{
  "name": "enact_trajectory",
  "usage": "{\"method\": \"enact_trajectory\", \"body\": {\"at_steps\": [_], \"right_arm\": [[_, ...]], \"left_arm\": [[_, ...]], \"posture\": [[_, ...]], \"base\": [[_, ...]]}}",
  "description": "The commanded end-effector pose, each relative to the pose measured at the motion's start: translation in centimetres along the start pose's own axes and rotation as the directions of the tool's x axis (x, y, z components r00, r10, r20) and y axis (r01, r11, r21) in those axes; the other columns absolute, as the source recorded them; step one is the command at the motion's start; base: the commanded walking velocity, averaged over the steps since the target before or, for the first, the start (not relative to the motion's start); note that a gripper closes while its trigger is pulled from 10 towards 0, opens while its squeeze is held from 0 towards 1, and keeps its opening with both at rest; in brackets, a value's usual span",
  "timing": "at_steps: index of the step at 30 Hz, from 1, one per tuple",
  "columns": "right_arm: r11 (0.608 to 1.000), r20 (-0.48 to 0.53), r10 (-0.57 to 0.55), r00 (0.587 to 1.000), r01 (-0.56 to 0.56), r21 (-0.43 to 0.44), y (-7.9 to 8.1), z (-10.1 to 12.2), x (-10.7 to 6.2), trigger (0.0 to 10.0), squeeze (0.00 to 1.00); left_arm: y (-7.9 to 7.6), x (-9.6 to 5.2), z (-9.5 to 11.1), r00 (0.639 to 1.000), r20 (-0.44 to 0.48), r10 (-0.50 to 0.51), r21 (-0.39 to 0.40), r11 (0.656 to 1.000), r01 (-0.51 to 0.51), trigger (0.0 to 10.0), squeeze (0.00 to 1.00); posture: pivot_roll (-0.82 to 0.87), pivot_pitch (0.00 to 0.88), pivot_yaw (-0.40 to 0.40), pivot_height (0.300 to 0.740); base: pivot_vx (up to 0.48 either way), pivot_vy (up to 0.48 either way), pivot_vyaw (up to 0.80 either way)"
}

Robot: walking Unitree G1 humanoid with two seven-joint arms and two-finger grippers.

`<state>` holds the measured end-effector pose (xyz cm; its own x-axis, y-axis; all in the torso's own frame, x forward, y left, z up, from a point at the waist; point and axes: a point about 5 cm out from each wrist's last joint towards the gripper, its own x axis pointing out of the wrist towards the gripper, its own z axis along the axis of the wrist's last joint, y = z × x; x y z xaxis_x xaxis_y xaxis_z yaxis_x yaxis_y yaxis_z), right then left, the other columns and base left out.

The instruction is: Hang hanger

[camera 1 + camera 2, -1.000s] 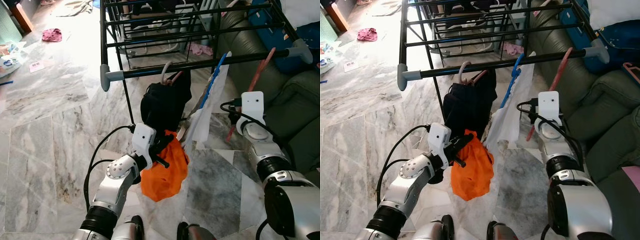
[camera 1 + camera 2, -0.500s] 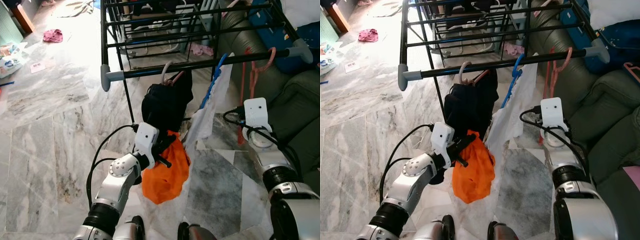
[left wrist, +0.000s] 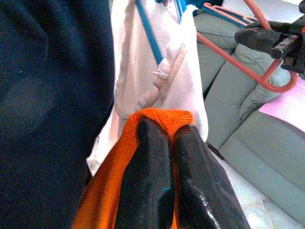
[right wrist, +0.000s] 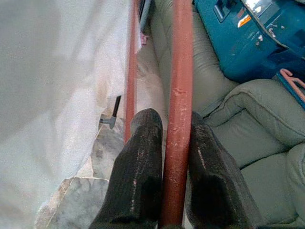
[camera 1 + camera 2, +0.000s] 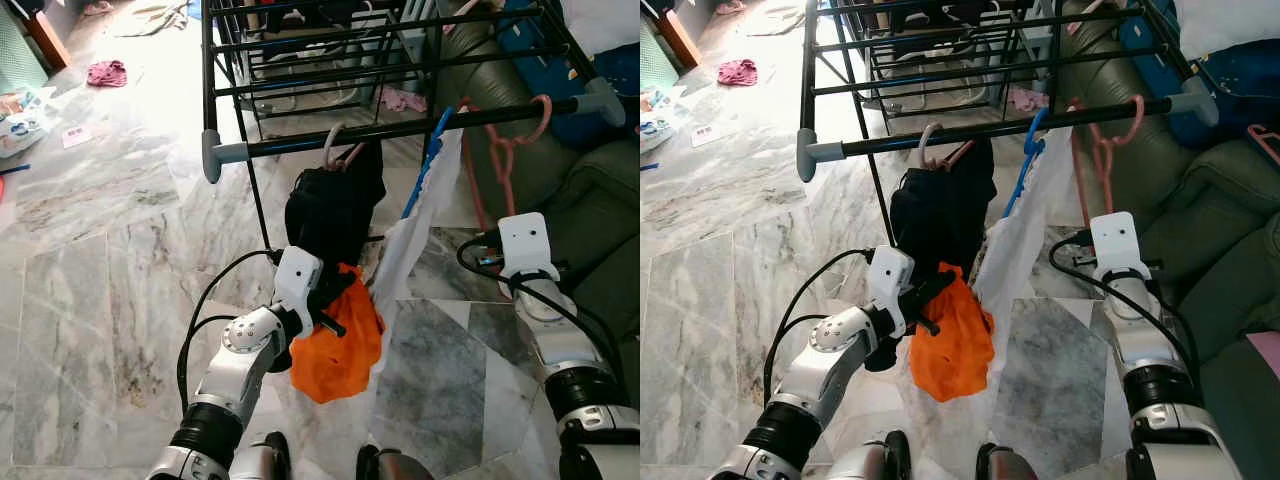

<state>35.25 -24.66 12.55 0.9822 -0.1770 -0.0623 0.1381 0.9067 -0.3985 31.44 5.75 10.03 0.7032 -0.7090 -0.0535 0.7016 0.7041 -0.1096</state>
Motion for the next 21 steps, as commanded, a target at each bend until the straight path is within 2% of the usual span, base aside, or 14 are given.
{"method": "enact_trajectory", "body": {"at_steps": [1,14,15,16,18,19,21], "right_arm": [[1.000,-0.017,0.016,1.000,-0.016,-0.009,-0.1,-0.5,-0.3,0.0,0.00],[0.994,-0.004,0.103,0.995,-0.103,-0.021,0.7,-0.6,-1.3,0.0,0.00],[0.994,-0.009,0.103,0.995,-0.103,-0.023,0.7,-0.8,-1.4,1.3,0.00],[0.995,-0.015,0.101,0.995,-0.101,-0.023,0.6,-0.9,-1.5,3.8,0.00],[0.995,-0.018,0.099,0.995,-0.100,-0.024,0.6,-1.0,-1.6,3.8,0.00],[0.996,-0.027,0.094,0.995,-0.094,-0.012,0.4,-1.3,-1.7,10.0,1.00],[0.996,-0.030,0.090,0.996,-0.090,-0.002,0.3,-1.3,-1.7,10.0,1.00]], "left_arm": [[-0.1,0.0,0.0,1.000,0.000,-0.009,0.010,1.000,0.009,10.0,0.00],[0.0,0.1,-0.2,1.000,-0.007,-0.005,0.013,1.000,0.005,10.0,0.00],[0.0,0.1,-0.2,1.000,-0.007,-0.005,0.013,1.000,0.005,10.0,0.00],[0.0,0.1,-0.3,1.000,-0.007,-0.005,0.013,1.000,0.005,10.0,0.00],[0.0,0.0,-0.3,1.000,-0.007,-0.004,0.013,1.000,0.005,10.0,0.00],[0.0,0.0,-0.3,1.000,-0.007,-0.005,0.013,1.000,0.005,10.0,0.00],[-0.1,0.0,-0.3,1.000,-0.008,-0.008,0.014,1.000,0.008,10.0,0.00]], "posture": [[-0.02,0.214,0.062,0.740],[-0.02,0.214,0.058,0.740],[-0.02,0.214,0.058,0.740],[-0.02,0.214,0.058,0.740],[-0.02,0.214,0.058,0.740],[-0.02,0.214,0.060,0.740],[-0.02,0.214,0.060,0.740]], "base": [[0.000,0.000,0.00],[0.000,0.000,0.00],[0.000,0.000,0.00],[0.000,0.000,0.00],[0.000,0.000,0.00],[0.000,0.000,0.00],[0.000,0.000,0.00]]}}
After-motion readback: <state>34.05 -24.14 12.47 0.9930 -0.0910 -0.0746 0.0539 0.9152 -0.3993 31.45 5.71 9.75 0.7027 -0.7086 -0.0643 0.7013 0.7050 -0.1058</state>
